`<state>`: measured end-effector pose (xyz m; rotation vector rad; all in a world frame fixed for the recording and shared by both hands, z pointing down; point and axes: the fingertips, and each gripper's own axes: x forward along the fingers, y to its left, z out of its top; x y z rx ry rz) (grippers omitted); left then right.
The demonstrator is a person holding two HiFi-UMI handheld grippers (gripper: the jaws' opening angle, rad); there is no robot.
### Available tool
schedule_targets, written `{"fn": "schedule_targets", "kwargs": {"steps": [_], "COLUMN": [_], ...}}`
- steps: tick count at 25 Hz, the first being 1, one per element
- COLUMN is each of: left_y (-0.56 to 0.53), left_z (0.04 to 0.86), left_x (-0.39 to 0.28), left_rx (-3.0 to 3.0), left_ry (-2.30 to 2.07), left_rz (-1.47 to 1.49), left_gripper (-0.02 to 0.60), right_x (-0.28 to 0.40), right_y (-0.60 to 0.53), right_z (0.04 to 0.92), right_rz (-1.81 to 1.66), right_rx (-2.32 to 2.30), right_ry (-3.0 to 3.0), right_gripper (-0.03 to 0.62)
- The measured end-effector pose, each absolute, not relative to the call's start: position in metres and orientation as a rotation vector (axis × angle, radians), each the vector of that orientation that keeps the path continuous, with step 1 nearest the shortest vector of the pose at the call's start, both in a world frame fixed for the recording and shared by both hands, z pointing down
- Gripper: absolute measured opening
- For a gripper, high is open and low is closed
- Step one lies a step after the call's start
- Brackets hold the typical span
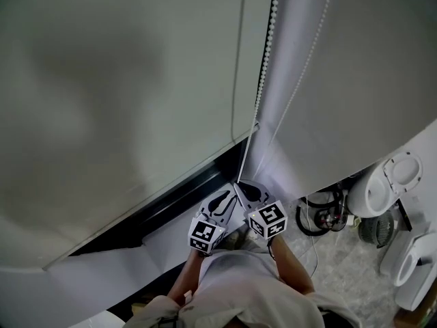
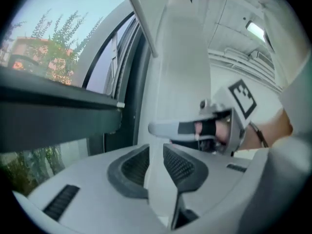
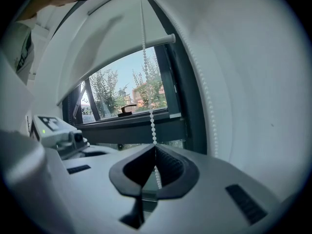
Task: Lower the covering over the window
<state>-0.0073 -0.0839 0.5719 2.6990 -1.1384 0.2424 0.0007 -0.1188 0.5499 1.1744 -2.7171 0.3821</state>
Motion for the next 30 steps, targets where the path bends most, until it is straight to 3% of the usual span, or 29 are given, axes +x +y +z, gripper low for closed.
{"fn": "schedule_targets", "kwargs": {"steps": [14,25,28,30], "left_y": [-0.103,-0.127,-0.128,-0.127], "left_z": [0.374,0.33,0.328,0.33], "left_x": [0.003,0.019,0.019,0.018], "left_rx": [2.984,3.008,3.003,2.995], "left_ry": [-1.209,-1.268,-1.288,-1.3], "left_rz": [-0.094,-0.232,-0.263,-0.271], "left_gripper": [0.084,0.083,0.026,0.02], "right_x": [0.003,-0.001,0.001,0.001], "right_y": [-0.121,-0.117,-0.117,-0.117], "right_z": [0.548,0.548,0.548,0.548], "right_rz": [0.379,0.366,0.368,0.37], "right_rx": [1.175,1.17,1.176,1.177], "right_ry": [-2.714,-2.724,-2.725,-2.722], "right_gripper": [-0.003,-0.003,-0.003,-0.003]}}
